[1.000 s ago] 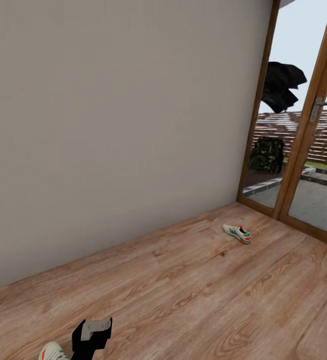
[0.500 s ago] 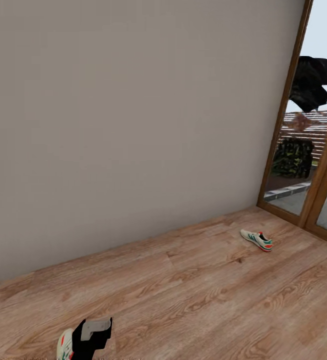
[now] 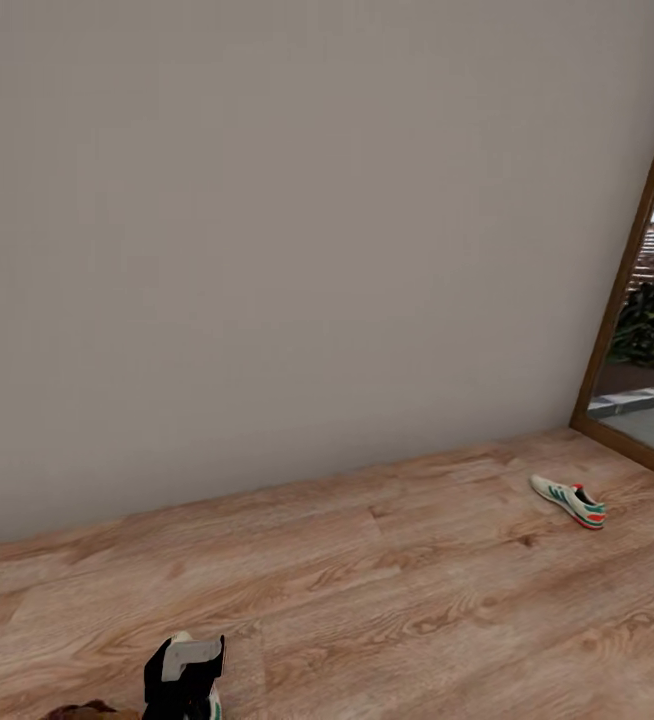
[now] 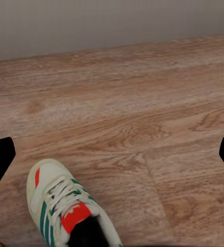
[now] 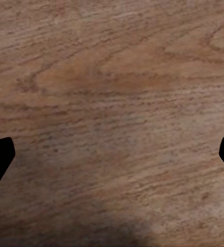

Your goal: Pick up the two gym shoes and the two sandals from the corridor floor and place them onto the hallstand (shoe rack) in the corridor, making sure they are on the rack and not on the floor. Arrange them so the two gym shoes are next to each other and the two sandals are next to each other.

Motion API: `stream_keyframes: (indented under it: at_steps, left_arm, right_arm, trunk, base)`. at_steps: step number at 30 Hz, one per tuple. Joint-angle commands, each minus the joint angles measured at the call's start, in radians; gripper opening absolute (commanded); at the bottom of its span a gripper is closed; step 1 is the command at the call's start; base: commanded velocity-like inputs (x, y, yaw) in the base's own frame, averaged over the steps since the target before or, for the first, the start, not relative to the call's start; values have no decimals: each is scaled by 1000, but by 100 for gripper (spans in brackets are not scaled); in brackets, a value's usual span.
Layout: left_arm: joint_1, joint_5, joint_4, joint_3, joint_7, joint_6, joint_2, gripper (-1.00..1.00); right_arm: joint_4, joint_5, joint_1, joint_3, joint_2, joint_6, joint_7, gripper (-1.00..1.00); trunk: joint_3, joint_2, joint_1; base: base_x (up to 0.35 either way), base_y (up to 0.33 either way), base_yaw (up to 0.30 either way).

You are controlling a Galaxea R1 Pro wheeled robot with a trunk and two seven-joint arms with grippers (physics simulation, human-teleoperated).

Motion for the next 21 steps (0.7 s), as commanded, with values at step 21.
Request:
stream_keyframes:
  at_steps: [21]
  left_arm:
    - [-1, 1, 1, -1, 3, -3, -1, 100]
  right_arm:
    - [-1, 3, 0, 0, 0, 0, 0, 100]
  trunk:
    - [-1, 0, 0]
  base:
    - [0, 0, 289]
